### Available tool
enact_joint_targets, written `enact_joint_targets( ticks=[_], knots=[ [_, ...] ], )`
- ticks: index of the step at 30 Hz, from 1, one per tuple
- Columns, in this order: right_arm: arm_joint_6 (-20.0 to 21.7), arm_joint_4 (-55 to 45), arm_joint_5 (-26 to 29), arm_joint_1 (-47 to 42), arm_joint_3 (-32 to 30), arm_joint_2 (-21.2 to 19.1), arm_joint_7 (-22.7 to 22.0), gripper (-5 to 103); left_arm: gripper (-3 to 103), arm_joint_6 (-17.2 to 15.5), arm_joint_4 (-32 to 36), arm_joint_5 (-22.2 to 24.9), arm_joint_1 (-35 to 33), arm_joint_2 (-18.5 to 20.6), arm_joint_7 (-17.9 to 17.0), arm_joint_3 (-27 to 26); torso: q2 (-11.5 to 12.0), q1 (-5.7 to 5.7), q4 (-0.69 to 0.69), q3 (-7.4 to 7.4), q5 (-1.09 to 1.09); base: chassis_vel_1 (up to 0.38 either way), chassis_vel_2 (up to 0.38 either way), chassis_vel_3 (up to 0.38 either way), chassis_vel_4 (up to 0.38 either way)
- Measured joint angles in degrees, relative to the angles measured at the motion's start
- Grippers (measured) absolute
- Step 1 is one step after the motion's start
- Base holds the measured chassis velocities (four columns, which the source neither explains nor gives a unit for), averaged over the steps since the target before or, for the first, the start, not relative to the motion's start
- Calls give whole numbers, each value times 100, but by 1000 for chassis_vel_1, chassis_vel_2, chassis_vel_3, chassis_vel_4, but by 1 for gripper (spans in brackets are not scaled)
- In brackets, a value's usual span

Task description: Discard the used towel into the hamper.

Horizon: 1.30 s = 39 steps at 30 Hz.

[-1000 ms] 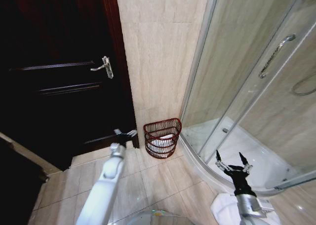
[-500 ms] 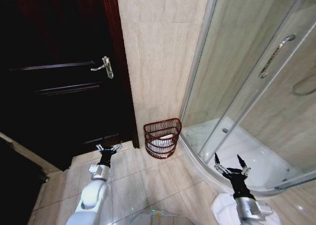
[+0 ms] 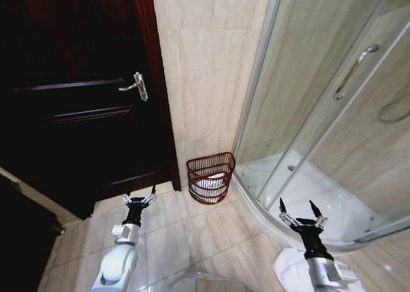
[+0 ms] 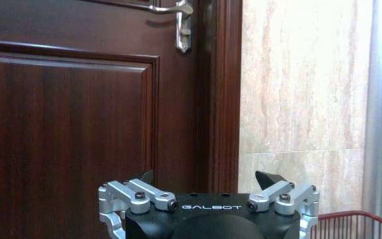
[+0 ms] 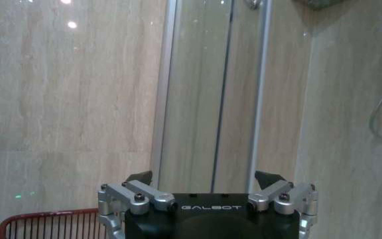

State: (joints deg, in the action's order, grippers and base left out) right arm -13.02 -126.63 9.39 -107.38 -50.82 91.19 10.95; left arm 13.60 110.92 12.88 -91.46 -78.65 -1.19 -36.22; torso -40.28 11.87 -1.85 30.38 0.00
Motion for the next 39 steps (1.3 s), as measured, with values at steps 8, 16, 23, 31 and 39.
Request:
enact_joint_targets(
  ticks=[8, 16, 23, 31, 39],
  knots=[
    [-100, 96, 1, -68, -26, -36, -50, 100, 100, -38, -71, -69, 123, -15, 2, 91, 0, 0, 0, 0, -1, 73, -84, -85, 78],
    [-241, 184, -291, -60, 43, 61, -75, 100, 100, -33, -143, -114, 182, -6, 5, 146, 1, 2, 0, 1, 0, 84, -75, -79, 84],
    [-354, 251, -386, -92, 56, 57, -104, 100, 100, 75, -125, -118, 93, -10, -2, 144, 0, 0, 0, 0, 0, 131, -129, -138, 125],
    [-357, 131, -381, -165, 38, 60, -129, 100, 100, 18, 21, -125, 71, -72, -7, 99, 0, 0, 0, 0, 0, 115, -106, -110, 126],
    [-381, 164, -260, -186, -29, 25, -176, 100, 100, -49, 88, -423, 46, -140, -9, 287, 0, 0, 1, 0, 0, 123, -122, -118, 112]
  ],
)
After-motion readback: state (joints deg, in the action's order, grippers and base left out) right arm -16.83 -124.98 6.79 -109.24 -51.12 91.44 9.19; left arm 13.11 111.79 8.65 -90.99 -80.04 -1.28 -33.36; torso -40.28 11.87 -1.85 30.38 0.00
